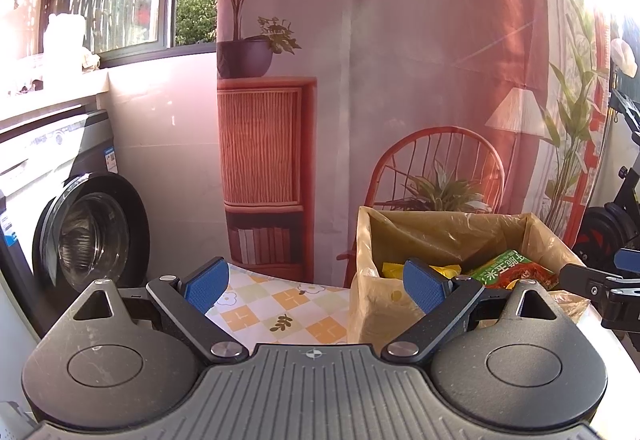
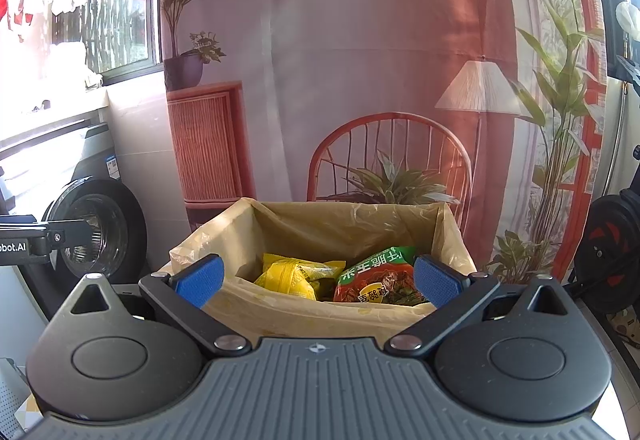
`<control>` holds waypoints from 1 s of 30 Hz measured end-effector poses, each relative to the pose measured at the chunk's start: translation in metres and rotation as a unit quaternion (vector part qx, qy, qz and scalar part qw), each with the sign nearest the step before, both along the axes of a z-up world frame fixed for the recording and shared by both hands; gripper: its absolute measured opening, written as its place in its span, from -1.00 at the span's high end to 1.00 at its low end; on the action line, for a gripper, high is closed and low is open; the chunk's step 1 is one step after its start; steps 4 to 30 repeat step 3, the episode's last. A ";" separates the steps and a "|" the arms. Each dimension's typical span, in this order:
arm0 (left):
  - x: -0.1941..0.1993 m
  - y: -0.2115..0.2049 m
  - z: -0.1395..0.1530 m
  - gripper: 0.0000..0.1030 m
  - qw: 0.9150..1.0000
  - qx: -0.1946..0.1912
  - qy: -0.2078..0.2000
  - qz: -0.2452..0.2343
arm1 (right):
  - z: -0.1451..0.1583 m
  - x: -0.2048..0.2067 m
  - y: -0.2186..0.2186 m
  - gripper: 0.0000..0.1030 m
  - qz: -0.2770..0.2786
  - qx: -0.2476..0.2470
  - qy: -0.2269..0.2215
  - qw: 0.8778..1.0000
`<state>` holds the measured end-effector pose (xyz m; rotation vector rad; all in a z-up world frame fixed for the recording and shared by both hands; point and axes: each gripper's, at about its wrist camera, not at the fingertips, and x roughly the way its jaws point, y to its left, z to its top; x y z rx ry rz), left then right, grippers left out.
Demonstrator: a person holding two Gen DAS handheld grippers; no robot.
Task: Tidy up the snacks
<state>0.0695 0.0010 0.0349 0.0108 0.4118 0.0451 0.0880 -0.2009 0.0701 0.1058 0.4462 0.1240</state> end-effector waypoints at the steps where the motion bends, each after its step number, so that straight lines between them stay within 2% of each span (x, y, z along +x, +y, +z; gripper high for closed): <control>1: 0.000 0.000 0.000 -0.85 1.000 0.000 0.000 0.000 | 0.000 0.000 0.000 -1.00 0.000 0.000 0.000 1.000; 30: 0.000 0.000 0.000 -0.85 1.000 -0.001 -0.001 0.003 | 0.000 -0.001 0.000 -1.00 -0.002 0.001 0.001 1.000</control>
